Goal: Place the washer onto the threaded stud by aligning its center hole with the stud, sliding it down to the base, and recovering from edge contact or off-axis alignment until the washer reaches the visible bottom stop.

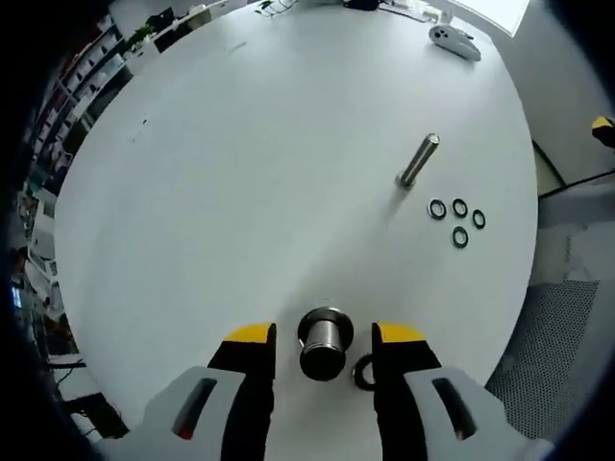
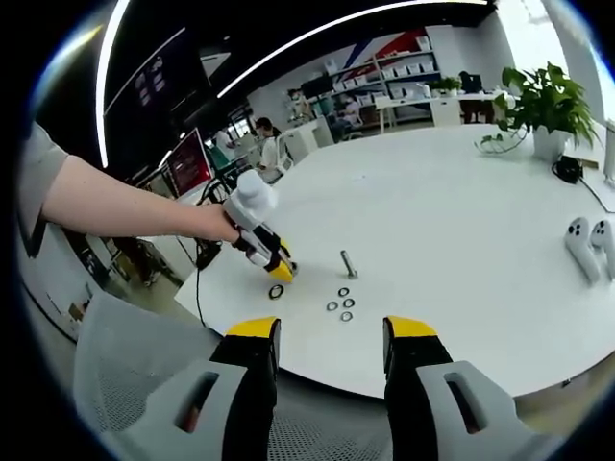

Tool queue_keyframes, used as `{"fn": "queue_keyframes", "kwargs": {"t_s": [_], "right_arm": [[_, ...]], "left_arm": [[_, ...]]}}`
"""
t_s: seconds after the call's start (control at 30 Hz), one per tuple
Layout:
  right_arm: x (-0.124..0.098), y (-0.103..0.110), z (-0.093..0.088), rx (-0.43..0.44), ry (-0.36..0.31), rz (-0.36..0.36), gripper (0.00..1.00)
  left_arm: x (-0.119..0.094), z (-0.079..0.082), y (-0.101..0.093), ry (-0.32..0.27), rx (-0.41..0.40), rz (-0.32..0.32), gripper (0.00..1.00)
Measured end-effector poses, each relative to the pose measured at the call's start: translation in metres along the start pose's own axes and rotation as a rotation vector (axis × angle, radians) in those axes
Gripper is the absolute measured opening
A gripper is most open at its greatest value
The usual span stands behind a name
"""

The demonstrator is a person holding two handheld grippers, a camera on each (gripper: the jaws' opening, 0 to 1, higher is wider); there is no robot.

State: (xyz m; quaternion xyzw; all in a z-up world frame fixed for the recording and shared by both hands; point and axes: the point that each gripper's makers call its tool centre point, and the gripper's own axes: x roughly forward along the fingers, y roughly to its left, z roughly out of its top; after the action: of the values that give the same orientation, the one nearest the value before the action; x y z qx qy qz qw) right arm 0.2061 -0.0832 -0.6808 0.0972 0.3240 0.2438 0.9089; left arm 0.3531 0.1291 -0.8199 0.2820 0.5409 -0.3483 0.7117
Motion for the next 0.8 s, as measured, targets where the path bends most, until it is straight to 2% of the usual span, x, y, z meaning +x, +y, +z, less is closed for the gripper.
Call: {"fn": "queue_keyframes", "kwargs": {"t_s": [0.43,0.8], "right_arm": [[0.0,0.003,-0.001,-0.011,0.009,0.013,0.45],[0.0,0.003,-0.002,-0.019,0.014,0.015,0.45]], "left_arm": [[-0.009,-0.025,-0.006,0.002,-0.136,-0.019,0.45],[-0.002,-0.029,-0.017,-0.003,-0.181,-0.02,0.45]]}}
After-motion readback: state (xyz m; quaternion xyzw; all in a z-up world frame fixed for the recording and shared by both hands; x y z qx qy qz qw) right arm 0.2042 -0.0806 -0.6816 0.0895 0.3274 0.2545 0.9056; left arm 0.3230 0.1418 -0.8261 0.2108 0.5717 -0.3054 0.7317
